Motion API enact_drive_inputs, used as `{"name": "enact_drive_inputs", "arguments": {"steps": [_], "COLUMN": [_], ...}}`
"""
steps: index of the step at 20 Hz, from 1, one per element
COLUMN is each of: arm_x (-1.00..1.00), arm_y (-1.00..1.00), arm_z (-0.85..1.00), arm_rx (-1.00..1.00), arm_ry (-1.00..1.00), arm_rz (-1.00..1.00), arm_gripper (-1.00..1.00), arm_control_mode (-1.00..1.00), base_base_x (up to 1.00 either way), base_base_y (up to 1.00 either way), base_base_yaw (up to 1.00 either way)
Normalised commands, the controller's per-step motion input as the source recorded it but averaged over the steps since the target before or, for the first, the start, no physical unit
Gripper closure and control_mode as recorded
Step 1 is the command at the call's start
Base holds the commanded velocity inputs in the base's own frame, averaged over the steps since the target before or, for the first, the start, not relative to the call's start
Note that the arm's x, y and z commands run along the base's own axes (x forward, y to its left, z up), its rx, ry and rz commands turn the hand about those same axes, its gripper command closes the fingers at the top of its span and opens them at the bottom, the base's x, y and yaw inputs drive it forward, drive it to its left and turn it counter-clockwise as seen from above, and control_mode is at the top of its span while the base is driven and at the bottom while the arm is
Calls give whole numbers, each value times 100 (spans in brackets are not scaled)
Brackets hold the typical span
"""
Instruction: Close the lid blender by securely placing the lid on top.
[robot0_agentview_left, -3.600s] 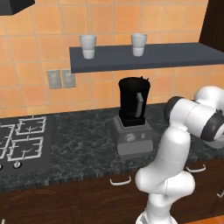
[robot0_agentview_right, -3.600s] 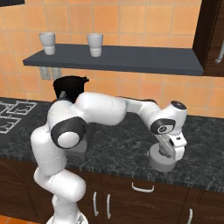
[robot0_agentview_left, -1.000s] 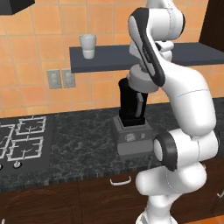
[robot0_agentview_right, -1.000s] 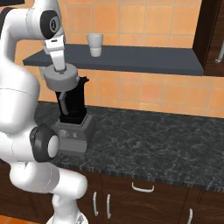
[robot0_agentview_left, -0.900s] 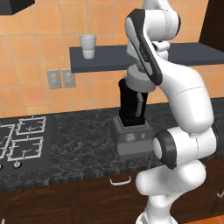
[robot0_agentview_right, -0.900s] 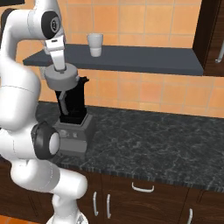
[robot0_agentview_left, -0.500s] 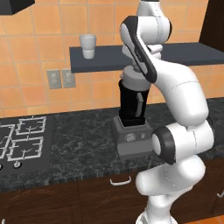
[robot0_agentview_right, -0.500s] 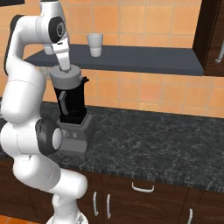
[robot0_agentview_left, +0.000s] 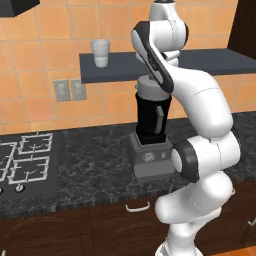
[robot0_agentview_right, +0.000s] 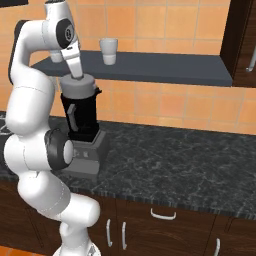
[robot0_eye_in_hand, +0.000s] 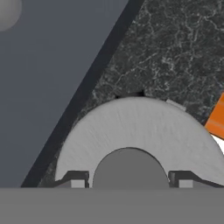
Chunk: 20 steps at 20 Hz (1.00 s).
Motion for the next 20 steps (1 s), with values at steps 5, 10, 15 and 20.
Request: {"name": "enact_drive_inputs", "arguments": {"steps": [5,10,15,20], "arm_x": [29,10,1,2], "arm_y": [2,14,12,5], "arm_z": [-17,-50,-51,-25], "arm_rx": [-3,-7,-5,0], "arm_ry": [-23,-23,-16,-2], "arm_rz": [3,3,1,0], "arm_gripper": [100,100,100,-100], "arm_control_mode": [-100,-100,-100,-100], "base_base_x": [0,0,0,0], "base_base_y": [0,0,0,0], "base_base_yaw": [0,0,0,0]}}
